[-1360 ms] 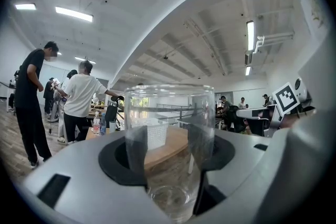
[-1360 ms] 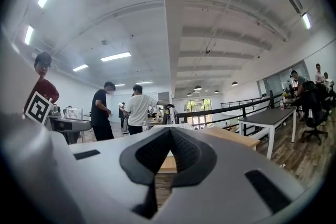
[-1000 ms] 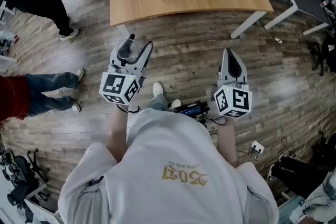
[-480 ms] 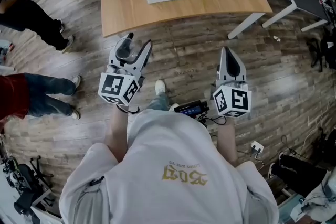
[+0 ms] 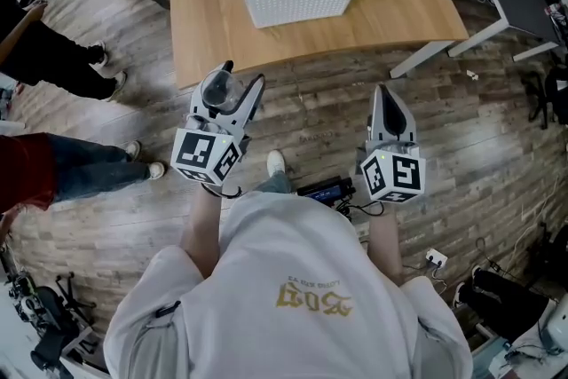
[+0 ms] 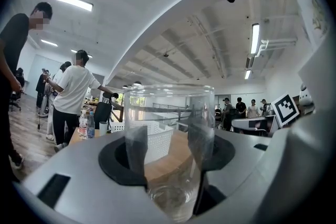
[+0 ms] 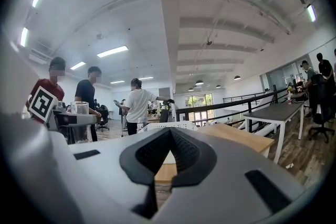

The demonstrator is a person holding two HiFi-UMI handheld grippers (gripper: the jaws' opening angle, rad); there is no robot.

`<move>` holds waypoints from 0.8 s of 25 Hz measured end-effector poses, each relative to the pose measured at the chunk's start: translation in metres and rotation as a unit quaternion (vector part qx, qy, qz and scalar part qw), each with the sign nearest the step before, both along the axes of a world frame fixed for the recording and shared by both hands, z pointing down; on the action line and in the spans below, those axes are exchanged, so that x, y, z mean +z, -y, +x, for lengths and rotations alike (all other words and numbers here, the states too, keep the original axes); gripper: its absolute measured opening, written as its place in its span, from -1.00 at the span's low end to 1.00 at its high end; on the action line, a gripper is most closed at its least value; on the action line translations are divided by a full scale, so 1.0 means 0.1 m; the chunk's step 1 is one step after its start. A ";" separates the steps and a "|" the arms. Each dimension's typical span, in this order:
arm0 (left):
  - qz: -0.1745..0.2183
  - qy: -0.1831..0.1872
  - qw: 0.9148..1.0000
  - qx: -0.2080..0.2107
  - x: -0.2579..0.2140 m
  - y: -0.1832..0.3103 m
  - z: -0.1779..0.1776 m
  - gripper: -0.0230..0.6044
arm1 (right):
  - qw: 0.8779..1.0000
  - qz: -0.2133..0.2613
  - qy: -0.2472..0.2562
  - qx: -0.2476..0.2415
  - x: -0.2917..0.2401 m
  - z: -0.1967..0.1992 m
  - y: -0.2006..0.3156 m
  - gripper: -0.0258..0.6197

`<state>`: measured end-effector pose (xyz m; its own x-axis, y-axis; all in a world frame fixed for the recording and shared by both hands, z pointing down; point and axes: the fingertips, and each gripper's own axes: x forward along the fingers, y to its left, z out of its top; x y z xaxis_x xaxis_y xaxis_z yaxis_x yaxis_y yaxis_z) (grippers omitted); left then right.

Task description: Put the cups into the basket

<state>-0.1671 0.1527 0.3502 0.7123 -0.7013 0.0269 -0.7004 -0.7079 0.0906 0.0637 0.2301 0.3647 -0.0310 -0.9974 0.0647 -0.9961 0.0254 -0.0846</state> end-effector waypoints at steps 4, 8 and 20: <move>-0.003 -0.002 1.000 0.003 0.01 0.29 -0.07 -0.09 | 1.000 -0.002 0.001 0.002 0.00 -0.07 0.31 -0.89; -0.007 -0.004 1.000 0.008 0.04 0.57 -0.14 -0.09 | 1.000 -0.004 -0.003 0.005 0.01 -0.16 0.58 -0.89; -0.015 0.001 1.000 0.024 0.06 1.07 -0.07 -0.09 | 1.000 -0.019 0.000 0.013 0.06 -0.16 1.00 -0.89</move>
<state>-0.1741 0.0458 0.3566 0.7454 -0.6648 0.0498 -0.6656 -0.7380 0.1107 0.0481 0.1298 0.3704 -0.0051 -0.9947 0.1027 -0.9964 -0.0036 -0.0841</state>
